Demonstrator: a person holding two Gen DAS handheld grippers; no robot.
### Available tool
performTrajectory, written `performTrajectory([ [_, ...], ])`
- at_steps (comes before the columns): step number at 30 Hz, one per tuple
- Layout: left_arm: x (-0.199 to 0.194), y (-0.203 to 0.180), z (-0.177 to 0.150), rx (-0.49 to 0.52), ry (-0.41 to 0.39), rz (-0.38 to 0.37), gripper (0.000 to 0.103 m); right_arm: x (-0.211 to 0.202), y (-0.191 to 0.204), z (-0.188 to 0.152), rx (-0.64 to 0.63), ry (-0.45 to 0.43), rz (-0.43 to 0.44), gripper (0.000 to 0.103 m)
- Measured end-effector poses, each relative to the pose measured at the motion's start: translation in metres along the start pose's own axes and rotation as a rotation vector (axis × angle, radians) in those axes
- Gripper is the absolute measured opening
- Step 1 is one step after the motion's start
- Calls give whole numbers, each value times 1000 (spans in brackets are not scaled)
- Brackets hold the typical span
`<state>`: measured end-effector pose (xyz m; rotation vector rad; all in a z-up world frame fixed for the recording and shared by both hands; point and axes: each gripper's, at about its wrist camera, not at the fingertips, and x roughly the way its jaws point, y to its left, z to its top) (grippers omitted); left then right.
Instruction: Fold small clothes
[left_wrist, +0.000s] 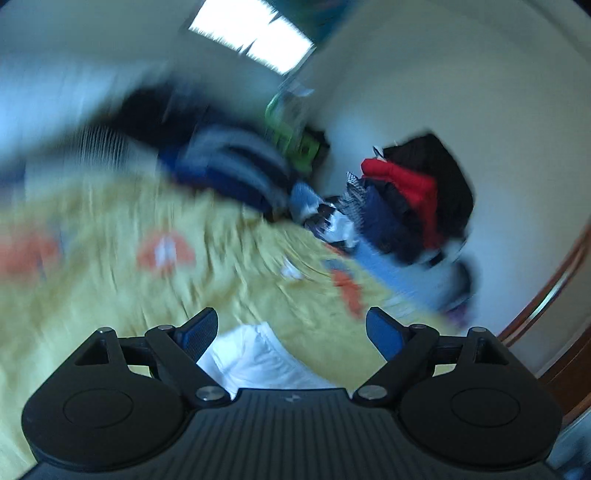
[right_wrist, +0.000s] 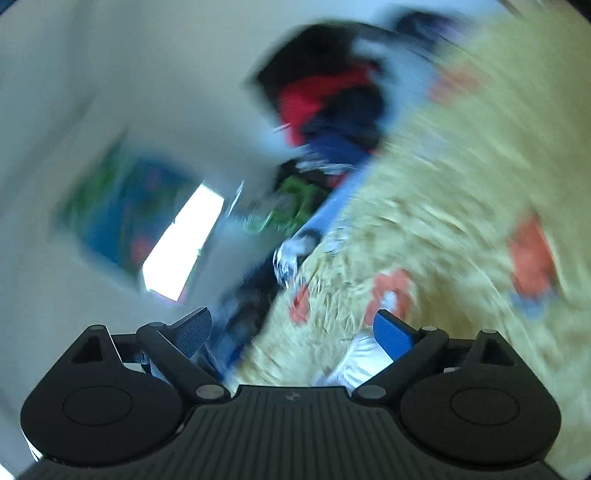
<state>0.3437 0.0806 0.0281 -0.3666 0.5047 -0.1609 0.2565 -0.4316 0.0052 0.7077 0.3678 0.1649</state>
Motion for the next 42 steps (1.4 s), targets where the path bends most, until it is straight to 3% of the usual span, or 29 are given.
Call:
performTrajectory([
  [3, 21, -69, -41, 285, -15, 82, 88, 44, 58, -29, -327, 98, -35, 91],
  [6, 59, -112, -70, 432, 24, 68, 89, 96, 78, -53, -415, 217, -31, 90],
  [8, 92, -129, -86, 544, 50, 186, 88, 134, 82, -68, -483, 279, -87, 89],
  [10, 123, -131, -97, 593, 131, 237, 89, 153, 78, -80, -520, 324, -191, 91],
  [13, 146, -124, -101, 562, 196, 228, 90, 158, 61, -86, -456, 344, -198, 100],
  [16, 156, -116, -106, 536, 214, 228, 93, 171, 52, -93, -455, 348, -188, 101],
  [20, 159, -111, -115, 523, 199, 230, 93, 183, 51, -105, -515, 344, -207, 101],
  [32, 166, -97, -117, 436, 177, 179, 94, 181, 44, -108, -530, 337, -198, 99],
  [34, 159, -95, -111, 425, 160, 167, 94, 172, 45, -100, -499, 318, -201, 98],
  [35, 150, -96, -106, 436, 132, 168, 94, 163, 48, -94, -478, 295, -214, 91],
  [36, 137, -98, -100, 448, 84, 178, 94, 150, 53, -85, -448, 260, -222, 91],
  [38, 101, -97, -85, 434, -23, 167, 94, 116, 65, -70, -412, 166, -177, 95],
  [39, 84, -95, -79, 426, -45, 146, 96, 101, 71, -66, -415, 138, -150, 102],
  [42, 60, -84, -81, 453, -4, 133, 99, 73, 85, -69, -522, 142, -132, 103],
])
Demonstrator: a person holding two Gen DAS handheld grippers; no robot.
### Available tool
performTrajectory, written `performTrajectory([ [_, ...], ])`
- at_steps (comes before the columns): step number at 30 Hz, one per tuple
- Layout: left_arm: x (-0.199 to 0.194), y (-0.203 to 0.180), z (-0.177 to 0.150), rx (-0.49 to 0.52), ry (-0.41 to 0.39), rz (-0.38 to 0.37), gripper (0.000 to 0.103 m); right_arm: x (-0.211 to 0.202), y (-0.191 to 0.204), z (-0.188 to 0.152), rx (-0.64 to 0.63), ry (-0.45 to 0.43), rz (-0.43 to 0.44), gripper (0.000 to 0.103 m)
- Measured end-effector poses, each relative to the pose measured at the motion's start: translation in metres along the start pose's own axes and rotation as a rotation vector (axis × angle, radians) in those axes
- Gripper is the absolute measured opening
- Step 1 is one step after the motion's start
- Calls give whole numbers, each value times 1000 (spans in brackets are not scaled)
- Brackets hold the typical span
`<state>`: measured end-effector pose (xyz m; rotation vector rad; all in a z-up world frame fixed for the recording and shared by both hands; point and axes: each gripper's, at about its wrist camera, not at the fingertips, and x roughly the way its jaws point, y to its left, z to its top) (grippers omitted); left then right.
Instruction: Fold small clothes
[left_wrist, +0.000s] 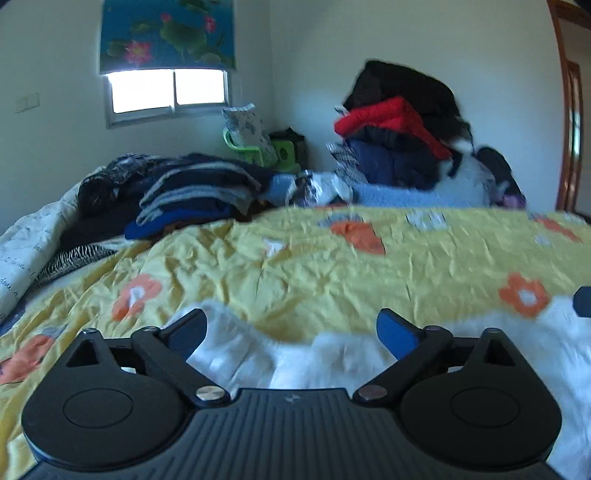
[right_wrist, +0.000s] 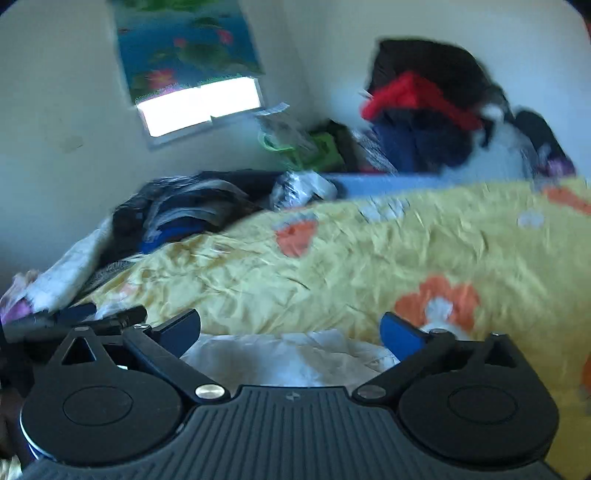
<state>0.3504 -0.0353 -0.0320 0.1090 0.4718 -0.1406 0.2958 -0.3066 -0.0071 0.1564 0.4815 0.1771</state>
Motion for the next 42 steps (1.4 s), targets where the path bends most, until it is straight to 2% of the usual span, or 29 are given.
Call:
performTrajectory([
  [2, 4, -2, -14, 75, 51, 38, 99, 3, 6, -12, -111, 60, -47, 103],
  [4, 14, -3, -30, 132, 100, 96, 99, 17, 5, -28, -155, 139, -77, 102],
  [5, 19, -1, -35, 132, 126, 104, 100, 25, 2, -36, -161, 178, -86, 102],
  [7, 26, 6, -41, 91, 151, 73, 101, 37, -9, -49, -135, 222, -90, 101],
  [10, 40, 13, -44, 51, 196, 44, 103, 42, -31, -54, 6, 220, -87, 100],
  [12, 49, 19, -46, 22, 220, 21, 103, 42, -37, -57, 4, 205, -117, 100],
  [14, 53, 20, -51, 11, 216, 19, 103, 43, -40, -61, 15, 200, -112, 99],
  [19, 51, 10, -49, 41, 204, 75, 103, 49, -36, -53, -11, 247, -131, 100],
  [21, 32, 12, -41, 38, 190, 110, 103, 37, -28, -39, -7, 275, -187, 91],
  [22, 17, 16, -36, 14, 156, 101, 103, 25, -25, -33, 10, 260, -202, 89],
  [24, -16, 23, -29, -36, 105, 69, 103, -10, -15, -22, 28, 196, -162, 94],
  [25, -31, 23, -28, -53, 101, 68, 103, -27, -9, -20, 27, 169, -140, 102],
  [28, -62, 16, -37, -53, 138, 40, 103, -62, 15, -31, -14, 174, -89, 102],
  [31, -75, 0, -56, 6, 198, 19, 103, -76, 33, -49, -27, 216, -59, 102],
  [33, -79, -8, -69, 37, 225, 50, 103, -77, 41, -61, -44, 256, -77, 101],
  [34, -82, -10, -74, 41, 232, 65, 103, -79, 43, -65, -43, 273, -92, 97],
  [36, -97, -10, -75, 31, 212, 58, 103, -86, 46, -68, -15, 288, -84, 94],
  [42, -147, -6, -73, 39, 116, 68, 103, -119, 57, -68, 14, 244, -51, 95],
])
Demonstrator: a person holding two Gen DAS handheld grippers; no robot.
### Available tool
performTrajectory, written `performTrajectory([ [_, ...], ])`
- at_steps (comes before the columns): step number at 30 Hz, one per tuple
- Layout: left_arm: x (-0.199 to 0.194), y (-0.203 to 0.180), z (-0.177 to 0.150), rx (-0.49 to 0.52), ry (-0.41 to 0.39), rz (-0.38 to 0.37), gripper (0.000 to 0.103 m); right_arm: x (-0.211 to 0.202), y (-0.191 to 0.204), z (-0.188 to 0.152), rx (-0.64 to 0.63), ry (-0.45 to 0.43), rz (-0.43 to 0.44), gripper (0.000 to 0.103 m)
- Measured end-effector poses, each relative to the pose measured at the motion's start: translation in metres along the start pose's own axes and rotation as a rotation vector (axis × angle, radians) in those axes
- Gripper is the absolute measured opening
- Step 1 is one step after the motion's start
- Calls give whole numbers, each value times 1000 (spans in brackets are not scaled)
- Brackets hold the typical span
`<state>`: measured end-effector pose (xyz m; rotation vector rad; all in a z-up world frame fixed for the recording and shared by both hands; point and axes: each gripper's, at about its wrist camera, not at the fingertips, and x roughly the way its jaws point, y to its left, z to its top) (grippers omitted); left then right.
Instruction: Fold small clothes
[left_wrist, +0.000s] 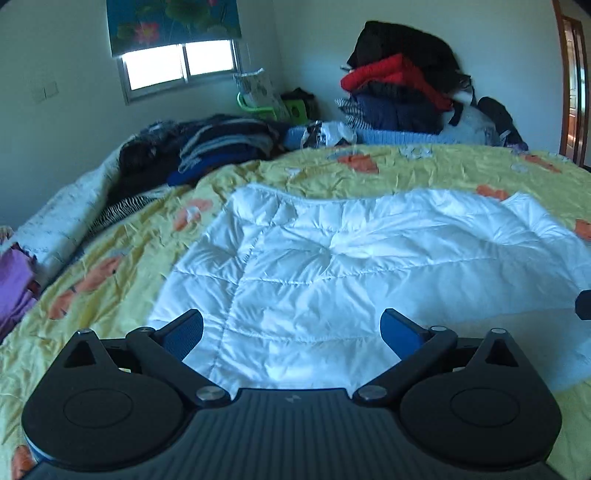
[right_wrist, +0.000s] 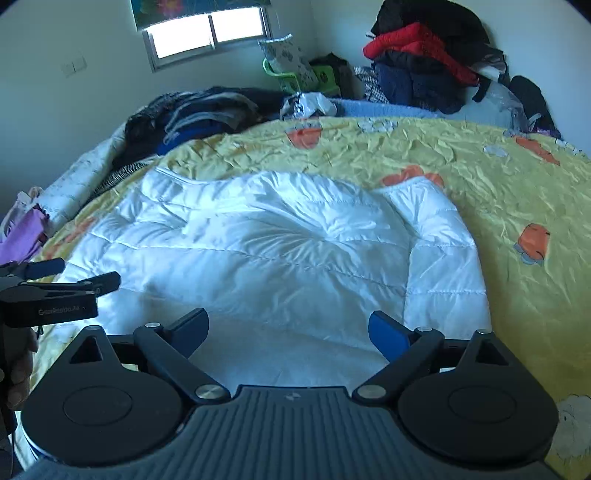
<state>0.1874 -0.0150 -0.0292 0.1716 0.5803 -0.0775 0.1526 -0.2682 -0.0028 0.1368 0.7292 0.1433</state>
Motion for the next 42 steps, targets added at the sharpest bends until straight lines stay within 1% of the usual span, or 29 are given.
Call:
performTrajectory([
  [3, -12, 4, -7, 0, 4, -33, 103, -9, -1, -8, 7, 2, 14, 95],
  [6, -11, 7, -18, -3, 28, -8, 103, -11, -3, -16, 18, 11, 2, 95],
  [8, -6, 12, -23, -18, 45, -19, 103, -10, -3, -21, 31, 22, 11, 95],
  [9, -1, 13, -25, -23, 53, -13, 103, -9, -3, -21, 30, 25, 11, 95],
  [11, 10, 16, -28, -25, 63, -5, 103, -3, -2, -22, 4, 22, -20, 97],
  [12, 18, 17, -28, -22, 88, 3, 103, 3, -1, -23, -12, 32, -45, 99],
  [13, 27, 18, -29, -26, 121, 15, 103, 11, -3, -25, -20, 60, -64, 99],
  [15, 37, 24, -35, -61, 154, -5, 103, 27, -10, -32, -13, 128, -91, 96],
  [16, 38, 28, -37, -81, 165, 3, 103, 29, -13, -36, -8, 143, -98, 95],
  [17, 36, 31, -38, -93, 167, 3, 103, 26, -13, -39, -2, 135, -100, 94],
  [20, 22, 47, -44, -138, 154, 1, 103, 3, -10, -40, 17, 60, -77, 96],
  [21, 19, 54, -46, -165, 152, 1, 103, -2, -6, -36, 13, 37, -68, 96],
  [23, 21, 70, -48, -245, 175, 4, 103, -8, 6, -24, -18, -3, -41, 98],
  [26, 34, 86, -46, -349, 201, 20, 103, 4, 32, -1, -86, -45, 30, 101],
  [27, 38, 89, -45, -369, 205, 29, 103, 14, 41, 6, -110, -45, 49, 101],
  [29, 45, 91, -43, -385, 201, 44, 103, 41, 59, 15, -155, -22, 60, 101],
  [31, 52, 90, -44, -373, 213, 56, 103, 67, 68, 18, -180, 23, 49, 101],
  [32, 56, 91, -46, -372, 222, 54, 103, 82, 70, 14, -197, 62, 28, 102],
  [33, 60, 92, -49, -377, 235, 49, 103, 90, 69, 9, -208, 80, 12, 102],
  [36, 65, 102, -54, -408, 242, 27, 103, 88, 53, -8, -205, 22, 70, 101],
  [39, 58, 107, -50, -411, 248, 43, 103, 76, 45, -8, -173, 48, 70, 101],
  [40, 50, 108, -47, -413, 234, 51, 103, 68, 43, -3, -154, 57, 62, 101],
  [41, 42, 110, -42, -415, 203, 47, 103, 61, 41, 2, -136, 51, 62, 100],
  [42, 33, 109, -36, -412, 168, 42, 103, 53, 36, 8, -119, 25, 76, 100],
])
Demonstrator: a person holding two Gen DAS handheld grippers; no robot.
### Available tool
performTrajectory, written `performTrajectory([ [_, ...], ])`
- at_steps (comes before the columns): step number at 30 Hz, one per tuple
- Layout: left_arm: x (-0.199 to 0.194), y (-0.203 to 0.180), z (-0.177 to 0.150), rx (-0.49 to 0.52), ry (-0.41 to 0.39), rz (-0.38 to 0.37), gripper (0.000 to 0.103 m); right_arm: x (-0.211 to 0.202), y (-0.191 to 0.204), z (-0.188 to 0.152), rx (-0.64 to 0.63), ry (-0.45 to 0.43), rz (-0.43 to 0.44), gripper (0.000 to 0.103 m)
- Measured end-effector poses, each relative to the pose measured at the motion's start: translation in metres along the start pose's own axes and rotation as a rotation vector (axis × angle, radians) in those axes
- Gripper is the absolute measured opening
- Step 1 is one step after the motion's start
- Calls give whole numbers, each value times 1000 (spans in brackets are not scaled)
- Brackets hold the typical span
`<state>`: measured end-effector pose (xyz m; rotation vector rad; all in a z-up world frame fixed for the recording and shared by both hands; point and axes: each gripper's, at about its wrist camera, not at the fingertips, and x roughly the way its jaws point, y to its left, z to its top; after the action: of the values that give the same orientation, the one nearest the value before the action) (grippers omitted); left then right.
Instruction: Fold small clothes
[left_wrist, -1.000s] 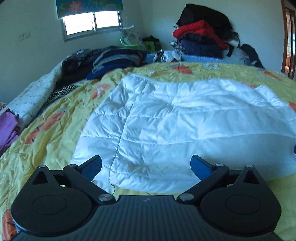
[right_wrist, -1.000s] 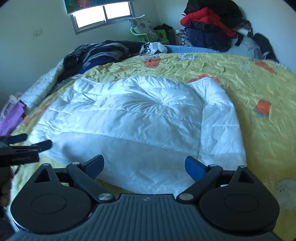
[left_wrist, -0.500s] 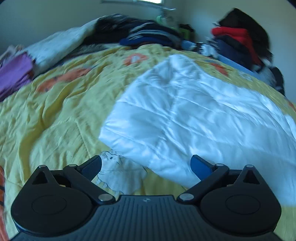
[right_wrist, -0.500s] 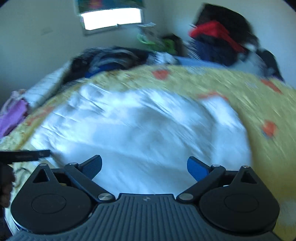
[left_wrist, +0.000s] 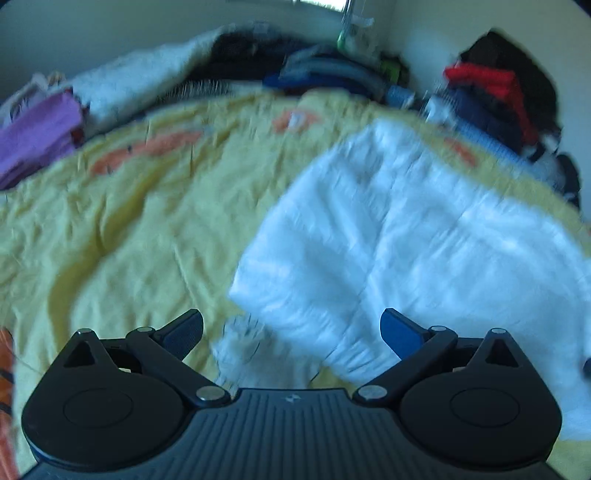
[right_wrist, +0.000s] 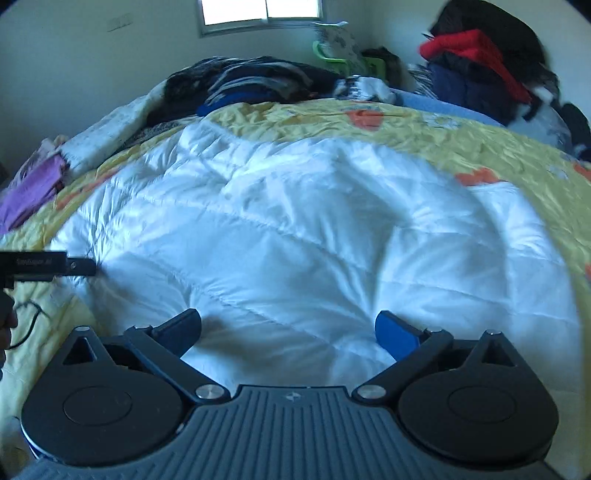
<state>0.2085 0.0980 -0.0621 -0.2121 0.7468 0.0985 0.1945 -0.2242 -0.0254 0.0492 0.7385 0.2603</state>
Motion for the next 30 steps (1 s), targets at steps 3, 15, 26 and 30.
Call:
performTrajectory([
  [3, -18, -17, 9, 51, -104, -20, 103, -27, -26, 25, 51, -131, 22, 103],
  [15, 46, -62, -8, 266, -21, -24, 103, 98, -148, 53, 223, 116, -174, 100],
  [26, 42, -58, -11, 242, -12, -17, 103, 47, -129, 62, 247, -84, -267, 93],
  [30, 6, -34, -7, 58, -69, -38, 103, 0, -95, 61, 277, -246, -92, 102],
])
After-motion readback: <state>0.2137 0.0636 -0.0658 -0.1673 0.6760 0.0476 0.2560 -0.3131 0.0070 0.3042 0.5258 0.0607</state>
